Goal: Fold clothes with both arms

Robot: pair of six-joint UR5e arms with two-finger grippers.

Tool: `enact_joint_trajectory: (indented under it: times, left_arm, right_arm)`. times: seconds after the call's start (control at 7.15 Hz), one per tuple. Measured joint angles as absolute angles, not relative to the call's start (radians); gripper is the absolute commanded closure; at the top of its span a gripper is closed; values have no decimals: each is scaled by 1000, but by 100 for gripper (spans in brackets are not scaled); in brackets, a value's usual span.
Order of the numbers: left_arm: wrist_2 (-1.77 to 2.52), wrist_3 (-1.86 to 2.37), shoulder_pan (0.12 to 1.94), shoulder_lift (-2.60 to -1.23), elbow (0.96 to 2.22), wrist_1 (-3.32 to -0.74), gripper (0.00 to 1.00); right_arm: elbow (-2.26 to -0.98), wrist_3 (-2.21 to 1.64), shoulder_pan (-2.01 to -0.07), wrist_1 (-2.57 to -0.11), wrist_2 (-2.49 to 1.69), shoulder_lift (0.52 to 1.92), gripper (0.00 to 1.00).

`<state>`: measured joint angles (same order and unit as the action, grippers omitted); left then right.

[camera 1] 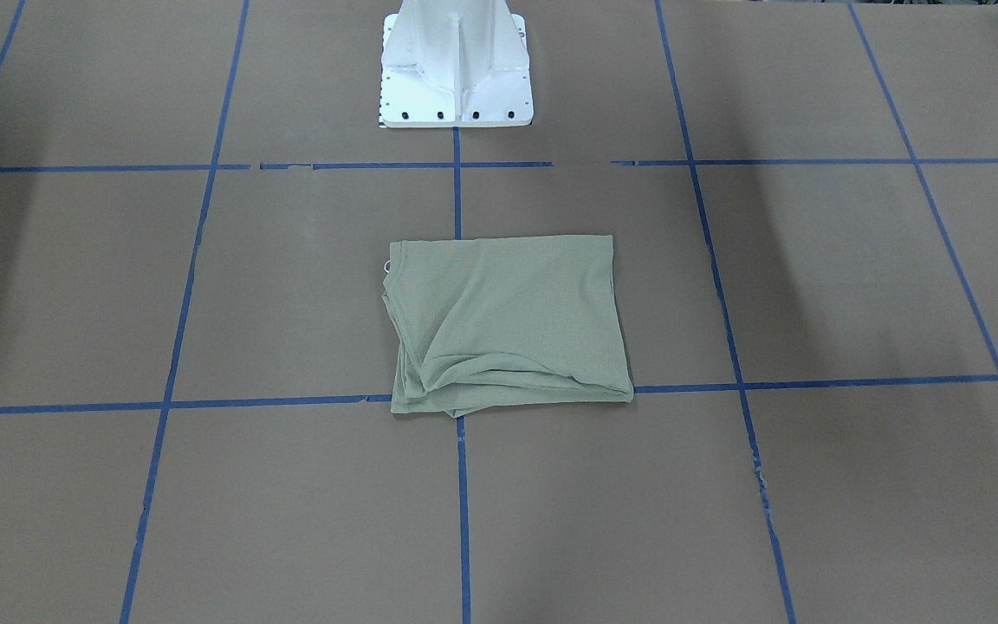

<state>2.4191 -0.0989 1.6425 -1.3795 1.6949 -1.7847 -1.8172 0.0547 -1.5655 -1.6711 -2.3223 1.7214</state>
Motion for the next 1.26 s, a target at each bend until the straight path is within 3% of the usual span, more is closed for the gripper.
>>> enact_joint_trajectory:
  times: [1.26]
  left_arm:
    - [2309, -101, 1636, -1396, 1713, -1781, 0]
  right_arm:
    - [-1817, 40, -1566, -1670, -2322, 1709, 0]
